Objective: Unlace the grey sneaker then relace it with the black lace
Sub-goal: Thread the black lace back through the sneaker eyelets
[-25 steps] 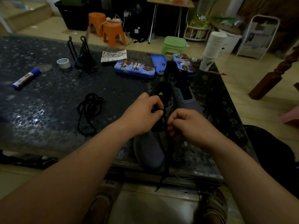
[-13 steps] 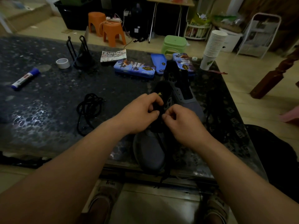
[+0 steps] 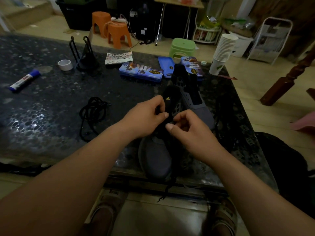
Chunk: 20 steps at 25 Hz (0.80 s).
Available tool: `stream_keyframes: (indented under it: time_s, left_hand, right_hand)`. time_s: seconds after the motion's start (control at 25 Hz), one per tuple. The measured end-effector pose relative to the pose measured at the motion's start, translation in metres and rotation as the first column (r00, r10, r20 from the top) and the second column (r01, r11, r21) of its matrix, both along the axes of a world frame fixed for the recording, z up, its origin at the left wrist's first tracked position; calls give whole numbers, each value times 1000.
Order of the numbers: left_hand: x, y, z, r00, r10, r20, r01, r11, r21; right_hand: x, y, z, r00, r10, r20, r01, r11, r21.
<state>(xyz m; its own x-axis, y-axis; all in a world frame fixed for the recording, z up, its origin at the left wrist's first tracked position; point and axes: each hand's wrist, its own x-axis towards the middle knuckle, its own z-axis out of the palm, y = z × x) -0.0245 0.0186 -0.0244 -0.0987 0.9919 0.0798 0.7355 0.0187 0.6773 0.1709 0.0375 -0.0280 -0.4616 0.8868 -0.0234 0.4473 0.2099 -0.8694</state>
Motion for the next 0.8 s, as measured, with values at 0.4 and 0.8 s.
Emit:
stream_keyframes:
  time_s: [0.4, 0.8]
  left_hand:
    - [-6, -6, 0, 977, 20, 210, -16, 1000, -23]
    - [-11, -15, -5, 987, -2, 162, 34, 981, -189]
  right_hand:
    - [1, 13, -8, 996, -92, 0, 91, 982, -168]
    - [-5, 16, -6, 999, -39, 9, 40, 969, -244]
